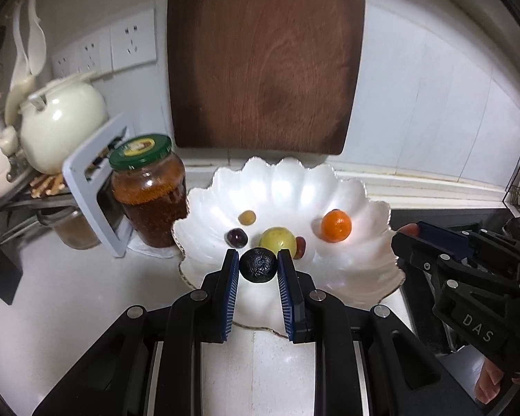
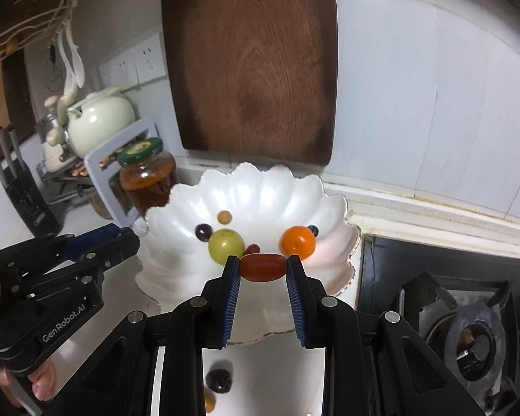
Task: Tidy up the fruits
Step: 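Carry the blueberry and red date up over the white bowl with both tools, then open both tools to drop the blueberry and red date into the bowl, then lift both open tools out of the bowl toward the fruits on the counter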
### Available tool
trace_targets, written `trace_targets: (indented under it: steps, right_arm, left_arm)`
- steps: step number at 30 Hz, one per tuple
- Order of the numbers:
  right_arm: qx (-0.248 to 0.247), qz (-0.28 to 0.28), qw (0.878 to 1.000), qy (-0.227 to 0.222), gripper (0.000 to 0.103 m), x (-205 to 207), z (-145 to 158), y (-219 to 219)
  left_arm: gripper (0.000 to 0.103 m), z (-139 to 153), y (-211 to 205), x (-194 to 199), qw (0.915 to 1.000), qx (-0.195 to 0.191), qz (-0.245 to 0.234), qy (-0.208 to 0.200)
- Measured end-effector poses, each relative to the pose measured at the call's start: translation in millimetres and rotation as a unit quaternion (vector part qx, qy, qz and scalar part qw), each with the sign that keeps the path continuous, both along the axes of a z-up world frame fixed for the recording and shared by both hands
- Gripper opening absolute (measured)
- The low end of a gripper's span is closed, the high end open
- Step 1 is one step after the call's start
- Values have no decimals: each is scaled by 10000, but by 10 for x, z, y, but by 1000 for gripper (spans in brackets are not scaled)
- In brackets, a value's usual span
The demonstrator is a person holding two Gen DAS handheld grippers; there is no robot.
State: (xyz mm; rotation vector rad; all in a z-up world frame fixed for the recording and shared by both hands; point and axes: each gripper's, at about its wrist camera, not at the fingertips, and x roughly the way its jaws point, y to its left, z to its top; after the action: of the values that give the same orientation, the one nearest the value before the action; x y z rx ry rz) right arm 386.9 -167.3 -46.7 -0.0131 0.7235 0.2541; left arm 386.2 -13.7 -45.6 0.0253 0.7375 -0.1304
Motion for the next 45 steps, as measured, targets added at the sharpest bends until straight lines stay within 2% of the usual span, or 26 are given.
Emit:
trace_targets:
  steps: [11,21,22,23,25,26,32,41,45]
  right_arm:
    - [-23,-100,9988,480,29,249,-275,-19]
    - [-106,-29,9971,758,29,376,-432,-5]
    - [-102,-23,9968,788,30,388,-441,-7]
    - [-74,-28,9966,825,30,398,-448,-15]
    - [-8,-31,9962,867,39,411,-452,-29]
    - [11,-41,9963,854,40,409,-450,-37]
    - [11,-53,9973,733,41,338,-391,-57]
    - [-4,8,9996,266,41,71,-126,-88]
    - [113,69,9998,126,41,-56,-11,-120]
  left_arm:
    - [23,-374,-64,340,9979,145,-159,618]
    - [24,-528,-52,489,9949,209,-179,967]
    - [28,-536,-54,494,9947,221,-177,991]
    - [37,-541,-57,497,9946,225,-178,1002]
    - [46,-536,-58,490,9947,215,-186,983]
    - [46,-527,-61,478,9950,231,-191,952]
    - [56,-421,-45,380,9965,382,-90,742]
    - [59,-79,-76,44,9977,662,39,151]
    - [59,47,-96,-116,9981,619,25,16]
